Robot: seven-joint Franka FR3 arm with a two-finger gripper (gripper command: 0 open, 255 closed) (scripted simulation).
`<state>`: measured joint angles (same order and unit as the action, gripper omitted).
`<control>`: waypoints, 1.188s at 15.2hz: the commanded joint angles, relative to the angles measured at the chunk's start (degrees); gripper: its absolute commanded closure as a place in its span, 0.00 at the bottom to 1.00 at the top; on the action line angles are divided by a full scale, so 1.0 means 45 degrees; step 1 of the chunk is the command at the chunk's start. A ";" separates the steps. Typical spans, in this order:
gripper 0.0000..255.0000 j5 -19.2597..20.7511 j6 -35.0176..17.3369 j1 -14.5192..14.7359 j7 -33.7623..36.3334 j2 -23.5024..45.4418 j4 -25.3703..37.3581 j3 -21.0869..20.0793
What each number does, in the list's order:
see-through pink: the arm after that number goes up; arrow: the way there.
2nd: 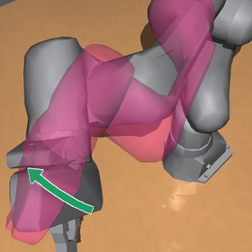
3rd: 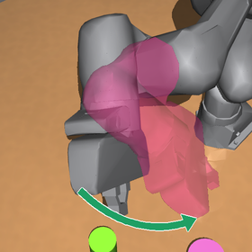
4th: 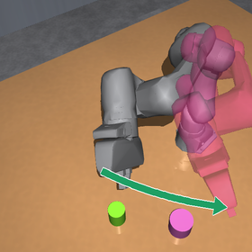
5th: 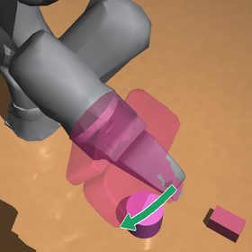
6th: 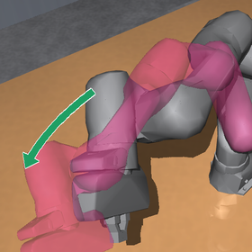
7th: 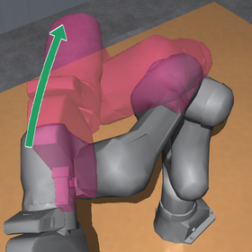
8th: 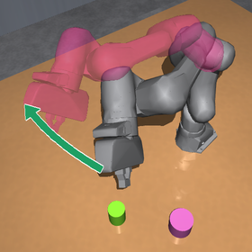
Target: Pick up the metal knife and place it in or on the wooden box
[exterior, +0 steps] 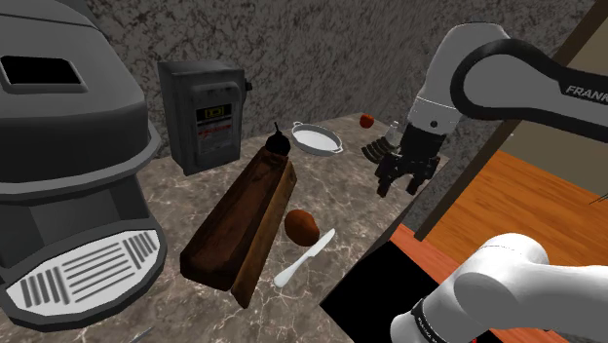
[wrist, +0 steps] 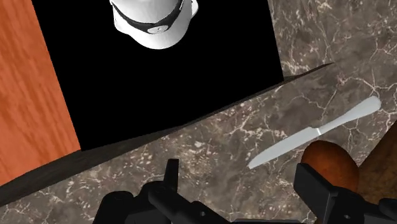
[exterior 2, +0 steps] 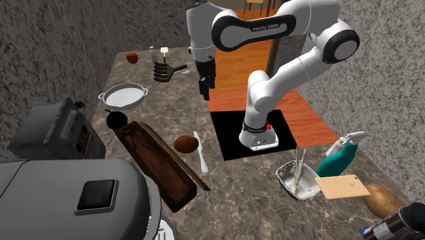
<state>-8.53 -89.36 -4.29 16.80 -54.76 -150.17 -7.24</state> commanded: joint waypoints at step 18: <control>0.00 -0.7974 -0.5783 -0.2467 1.5254 0.0456 -0.1254 -1.0434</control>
<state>-43.43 -114.04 -14.15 83.09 -53.76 -156.50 -52.12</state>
